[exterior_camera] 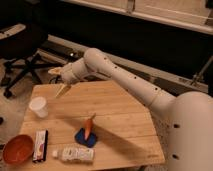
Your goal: Place the bottle in the ceramic bowl
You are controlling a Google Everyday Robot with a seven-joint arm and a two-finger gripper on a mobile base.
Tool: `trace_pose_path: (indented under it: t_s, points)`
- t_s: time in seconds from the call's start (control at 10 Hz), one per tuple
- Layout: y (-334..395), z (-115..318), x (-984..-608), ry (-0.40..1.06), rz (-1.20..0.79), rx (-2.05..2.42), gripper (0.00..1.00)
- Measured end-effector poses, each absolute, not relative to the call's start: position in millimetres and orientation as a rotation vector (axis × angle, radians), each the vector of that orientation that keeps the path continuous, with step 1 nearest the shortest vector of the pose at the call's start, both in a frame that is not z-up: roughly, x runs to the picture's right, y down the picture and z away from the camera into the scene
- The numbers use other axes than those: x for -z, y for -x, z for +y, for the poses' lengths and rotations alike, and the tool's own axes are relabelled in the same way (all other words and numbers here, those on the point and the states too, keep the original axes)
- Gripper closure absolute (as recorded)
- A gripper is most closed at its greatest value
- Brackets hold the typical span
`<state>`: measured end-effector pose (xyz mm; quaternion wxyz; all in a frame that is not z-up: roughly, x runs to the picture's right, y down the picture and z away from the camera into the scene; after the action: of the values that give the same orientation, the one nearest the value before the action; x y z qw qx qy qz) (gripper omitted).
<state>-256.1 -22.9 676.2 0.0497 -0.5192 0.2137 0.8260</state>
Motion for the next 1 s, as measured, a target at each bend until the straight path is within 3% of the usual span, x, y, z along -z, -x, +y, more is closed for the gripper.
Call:
trace_pose_path:
  t_s: [0.4, 1.0]
  points:
    - [250.1, 16.2, -646.6, 1.396, 0.797, -2.519, 0.20]
    - [244.4, 88.4, -611.8, 1.256, 0.928, -2.526, 0.20]
